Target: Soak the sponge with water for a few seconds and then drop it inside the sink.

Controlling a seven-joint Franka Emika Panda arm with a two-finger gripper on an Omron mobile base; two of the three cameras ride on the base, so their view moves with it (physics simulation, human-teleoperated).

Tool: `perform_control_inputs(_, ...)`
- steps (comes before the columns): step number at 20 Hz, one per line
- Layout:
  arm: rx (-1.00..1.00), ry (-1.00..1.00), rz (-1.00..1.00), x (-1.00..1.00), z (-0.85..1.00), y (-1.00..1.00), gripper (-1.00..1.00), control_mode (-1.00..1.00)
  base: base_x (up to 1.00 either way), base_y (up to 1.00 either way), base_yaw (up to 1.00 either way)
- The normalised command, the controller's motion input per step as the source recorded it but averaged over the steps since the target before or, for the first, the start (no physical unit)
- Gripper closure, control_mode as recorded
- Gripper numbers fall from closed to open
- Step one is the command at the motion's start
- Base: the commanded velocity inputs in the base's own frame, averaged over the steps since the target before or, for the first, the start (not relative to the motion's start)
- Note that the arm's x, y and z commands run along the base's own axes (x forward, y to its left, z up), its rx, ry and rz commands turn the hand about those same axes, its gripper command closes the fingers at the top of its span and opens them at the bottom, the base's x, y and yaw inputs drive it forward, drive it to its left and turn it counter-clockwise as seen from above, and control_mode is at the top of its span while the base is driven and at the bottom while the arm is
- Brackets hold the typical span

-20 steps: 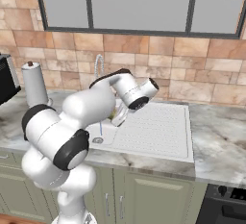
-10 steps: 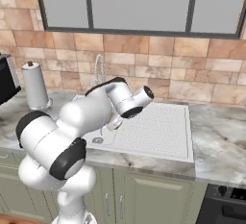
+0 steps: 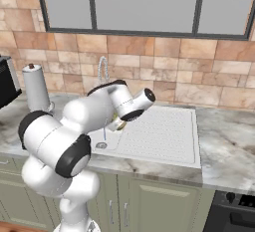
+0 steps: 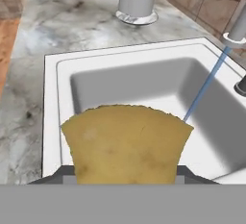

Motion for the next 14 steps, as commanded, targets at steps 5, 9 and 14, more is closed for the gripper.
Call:
perform_control_inputs(5,0.00,0.00,0.00,0.33,-0.16,0.09,1.00,-1.00,0.00,0.00,0.00)
perform_control_inputs(9,0.00,0.00,0.00,0.41,-0.23,0.26,1.00,-1.00,0.00,0.00,0.00)
perform_control_inputs(14,0.00,0.00,0.00,0.48,-0.29,0.30,1.00,-1.00,0.00,0.00,0.00)
